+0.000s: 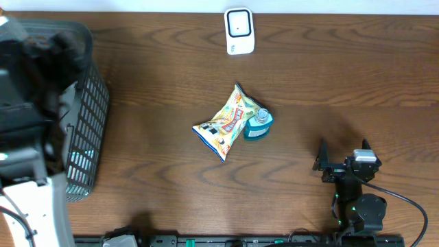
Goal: Scan the item barcode
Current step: 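Release the wet-wipes pack on the table beside the bottle, then reach the left gripper into the basket and grasp the green wipes pack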
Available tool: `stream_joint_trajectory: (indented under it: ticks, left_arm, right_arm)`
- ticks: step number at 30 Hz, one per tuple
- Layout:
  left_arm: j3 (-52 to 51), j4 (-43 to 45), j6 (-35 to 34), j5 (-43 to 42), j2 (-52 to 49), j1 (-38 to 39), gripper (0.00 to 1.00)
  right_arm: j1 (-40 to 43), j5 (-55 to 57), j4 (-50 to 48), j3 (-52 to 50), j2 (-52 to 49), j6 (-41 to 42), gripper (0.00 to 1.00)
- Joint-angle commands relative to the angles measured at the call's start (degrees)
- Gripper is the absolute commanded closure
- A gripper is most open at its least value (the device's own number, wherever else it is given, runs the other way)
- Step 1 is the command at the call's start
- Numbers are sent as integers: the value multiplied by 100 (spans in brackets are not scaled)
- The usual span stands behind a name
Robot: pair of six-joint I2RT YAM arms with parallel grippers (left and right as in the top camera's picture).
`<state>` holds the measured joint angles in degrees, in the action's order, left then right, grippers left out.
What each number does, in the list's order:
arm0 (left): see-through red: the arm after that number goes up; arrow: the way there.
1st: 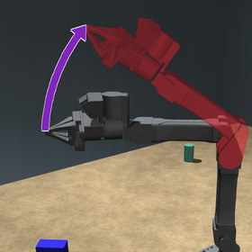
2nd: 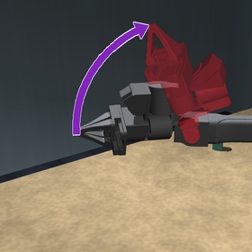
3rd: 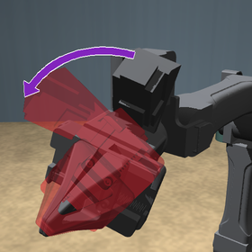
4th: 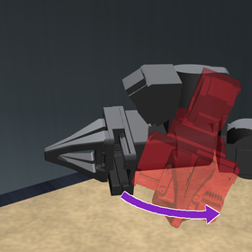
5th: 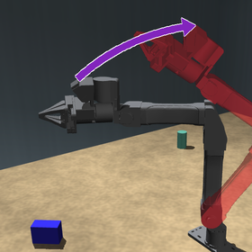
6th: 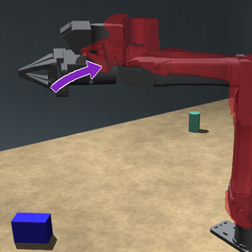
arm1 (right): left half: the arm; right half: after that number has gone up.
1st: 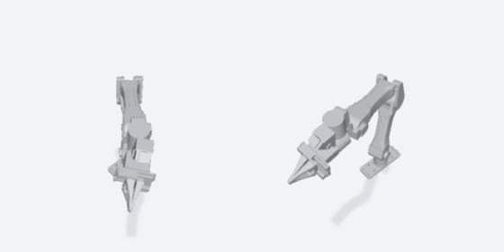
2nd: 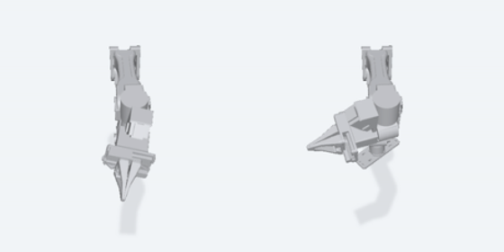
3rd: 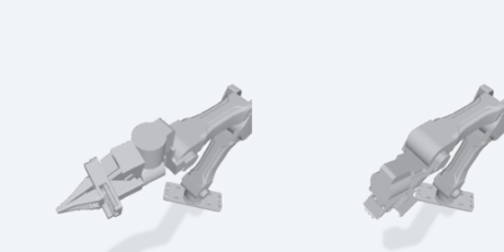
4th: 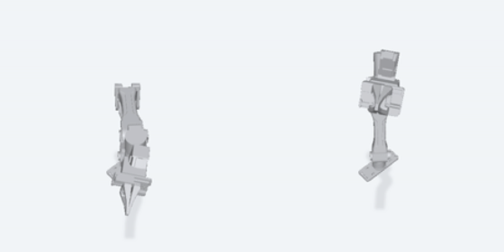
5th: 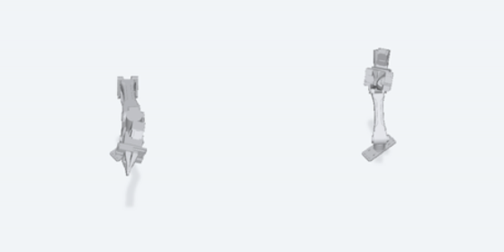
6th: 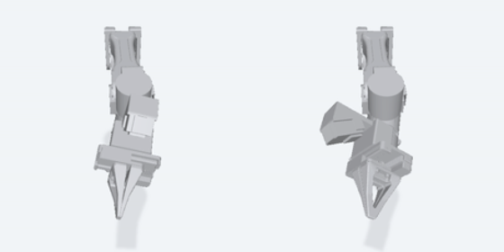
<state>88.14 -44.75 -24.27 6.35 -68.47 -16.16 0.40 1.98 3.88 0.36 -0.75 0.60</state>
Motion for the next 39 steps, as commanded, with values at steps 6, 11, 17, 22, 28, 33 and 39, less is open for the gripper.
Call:
stream_joint_trajectory:
  ticks: [6,11,17,22,28,33,39]
  left_arm:
    - [-15,-1032,-1419,-118,-1445,-1731,2]
    - [-48,-1552,-1425,-291,-2479,-1742,2]
    - [-48,-2400,-2216,-286,-3711,-1742,2]
    - [-55,-2573,-2212,-269,-4450,-1742,2]
    - [-175,-2457,-2212,-262,-4887,-1742,2]
    - [-428,-2288,-2214,48,-4927,-1740,2]
    - [-935,-2179,-2216,79,-4927,-1742,6]
  right_arm:
    - [-11,26,24,-4,-4,-66,1]
    - [-13,26,24,-4,-4,-66,1]
    - [-13,26,24,-4,-4,-66,1]
    - [-11,26,24,-4,-4,-66,1]
    - [-13,26,22,-4,-4,-66,1]
    - [-13,26,24,-4,-4,-66,1]
    - [-13,26,22,-4,-4,-66,1]
